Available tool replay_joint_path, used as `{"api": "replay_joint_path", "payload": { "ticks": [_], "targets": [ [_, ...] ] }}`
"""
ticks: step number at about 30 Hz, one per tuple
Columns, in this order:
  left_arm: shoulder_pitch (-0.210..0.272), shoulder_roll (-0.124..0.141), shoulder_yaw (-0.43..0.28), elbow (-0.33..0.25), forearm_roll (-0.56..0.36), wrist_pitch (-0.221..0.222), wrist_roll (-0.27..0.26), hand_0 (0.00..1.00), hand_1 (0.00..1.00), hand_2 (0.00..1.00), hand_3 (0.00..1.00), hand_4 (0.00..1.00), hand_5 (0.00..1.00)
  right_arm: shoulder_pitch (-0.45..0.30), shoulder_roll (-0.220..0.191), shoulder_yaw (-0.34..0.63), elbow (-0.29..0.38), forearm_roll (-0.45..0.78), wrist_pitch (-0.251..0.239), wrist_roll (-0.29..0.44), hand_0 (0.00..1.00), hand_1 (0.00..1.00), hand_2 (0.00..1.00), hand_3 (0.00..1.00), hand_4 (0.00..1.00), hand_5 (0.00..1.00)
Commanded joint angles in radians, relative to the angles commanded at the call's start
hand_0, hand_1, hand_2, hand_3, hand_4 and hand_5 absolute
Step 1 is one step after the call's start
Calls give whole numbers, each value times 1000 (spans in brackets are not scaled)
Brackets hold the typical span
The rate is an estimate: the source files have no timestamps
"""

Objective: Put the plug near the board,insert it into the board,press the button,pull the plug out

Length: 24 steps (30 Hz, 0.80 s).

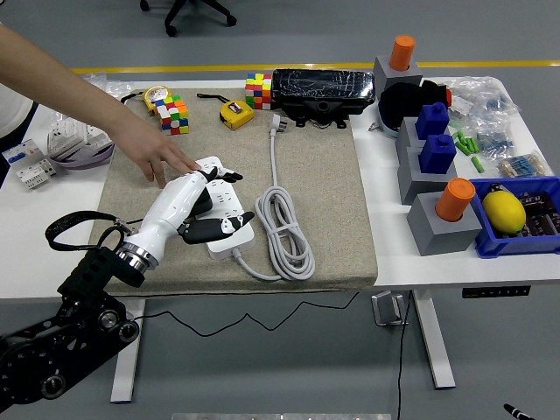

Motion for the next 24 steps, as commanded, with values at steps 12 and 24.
{"api": "replay_joint_path", "payload": {
  "ticks": [12,24],
  "targets": [
    [11,25,-20,-140,108,-348,293,137,110,149,713,840,472,0,1,-1,0,0,0,-1,650,646,645,567,990,559],
    [6,19,-19,-103,106,-397,377,83,80,134,823,849,477,0,1,-2,0,1,1,-1,651,646,645,567,990,558]
  ]
}}
